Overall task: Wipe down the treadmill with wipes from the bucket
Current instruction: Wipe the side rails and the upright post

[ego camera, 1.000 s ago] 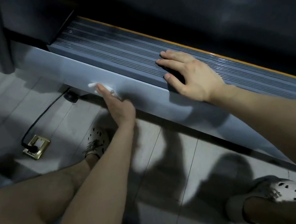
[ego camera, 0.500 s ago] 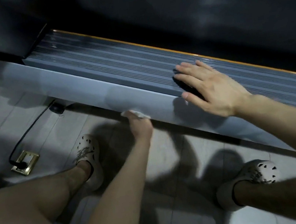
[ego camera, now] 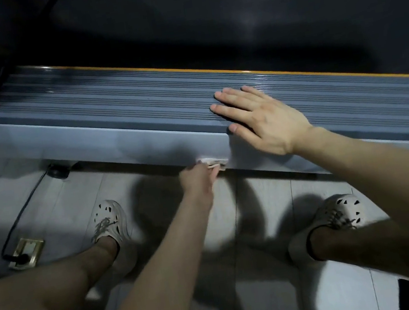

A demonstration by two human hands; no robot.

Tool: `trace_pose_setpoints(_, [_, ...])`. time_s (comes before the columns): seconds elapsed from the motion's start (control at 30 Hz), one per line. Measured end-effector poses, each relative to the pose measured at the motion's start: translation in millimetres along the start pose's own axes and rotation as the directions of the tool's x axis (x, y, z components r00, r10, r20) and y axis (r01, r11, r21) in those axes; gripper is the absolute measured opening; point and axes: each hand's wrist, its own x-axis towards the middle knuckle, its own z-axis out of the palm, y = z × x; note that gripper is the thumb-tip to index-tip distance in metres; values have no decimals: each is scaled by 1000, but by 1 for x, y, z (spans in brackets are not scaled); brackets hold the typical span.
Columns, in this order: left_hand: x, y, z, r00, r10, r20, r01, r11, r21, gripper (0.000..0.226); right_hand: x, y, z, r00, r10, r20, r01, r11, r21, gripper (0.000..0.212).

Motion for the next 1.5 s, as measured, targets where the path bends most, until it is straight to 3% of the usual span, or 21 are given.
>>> trace_pose_setpoints(0.13, [-29,65,-17,1000,-22,2,22,997,-68,16,0,2,0,1000,3,1,-4,1000,27,55])
trace_pose_setpoints(0.33, [-51,77,-9,999,32,-2,-32,999,-9,10,-3,-5,-8,999,44,7,-45,994,98,56])
trace_pose_setpoints(0.43, [-51,89,-21,998,-15,59,2,980,201,12,-28,-27,-12,992,38,-117,-31,998,63,42])
trace_pose_setpoints(0.53, [-69,95,-31,975,13,224,-156,756,636,14,-72,-58,1,995,37,-97,-31,998,53,21])
trace_pose_setpoints(0.6, [-66,100,-40,944,116,309,-319,556,767,10,-93,-73,17,996,86,-17,-86,996,28,13])
trace_pose_setpoints(0.7, [-48,106,-61,799,87,595,-601,123,790,16,-97,-86,36,929,330,169,-342,938,52,45])
trace_pose_setpoints(0.77, [-49,104,-62,717,-45,696,-697,-56,715,22,-98,-91,42,879,445,170,-473,859,198,37])
trace_pose_setpoints(0.8, [-53,104,-59,683,-95,724,-730,-89,677,23,-97,-93,43,874,462,154,-487,823,294,24])
trace_pose_setpoints(0.83, [-58,104,-53,649,-130,750,-761,-98,641,25,-95,-93,43,880,449,153,-473,806,356,26])
trace_pose_setpoints(0.93, [-68,101,-40,579,-196,791,-811,-47,583,27,-82,-94,29,896,370,244,-443,740,505,69])
trace_pose_setpoints(1.0, [-68,100,-39,590,-195,784,-798,6,602,28,-76,-98,28,872,367,325,-490,671,557,65])
trace_pose_setpoints(1.03, [-69,99,-39,616,-161,771,-779,24,627,29,-76,-99,31,849,388,358,-528,635,564,51])
trace_pose_setpoints(1.1, [-70,98,-37,662,-54,748,-745,61,664,31,-75,-106,31,762,485,429,-641,470,607,15])
trace_pose_setpoints(1.13, [-71,97,-36,673,-13,740,-736,86,671,30,-74,-109,31,703,539,465,-679,311,665,6])
trace_pose_setpoints(1.23, [-79,88,-37,613,-42,789,-783,99,614,27,-70,-115,26,503,617,605,-610,-243,754,11])
trace_pose_setpoints(1.3, [-82,78,-40,521,-115,846,-853,-25,522,30,-69,-113,24,456,577,678,-441,-515,735,19])
trace_pose_setpoints(1.37, [-81,72,-39,477,-158,865,-878,-125,461,42,-70,-114,26,480,536,694,-280,-656,701,23])
trace_pose_setpoints(1.4, [-81,72,-38,488,-180,854,-872,-136,469,46,-72,-116,31,476,543,692,-253,-669,699,20])
trace_pose_setpoints(1.43, [-80,73,-38,492,-188,850,-870,-138,473,50,-74,-121,40,446,569,691,-247,-663,706,11])
trace_pose_setpoints(1.5, [-78,77,-40,488,-121,865,-869,-159,468,51,-77,-132,60,306,643,703,-281,-644,711,18])
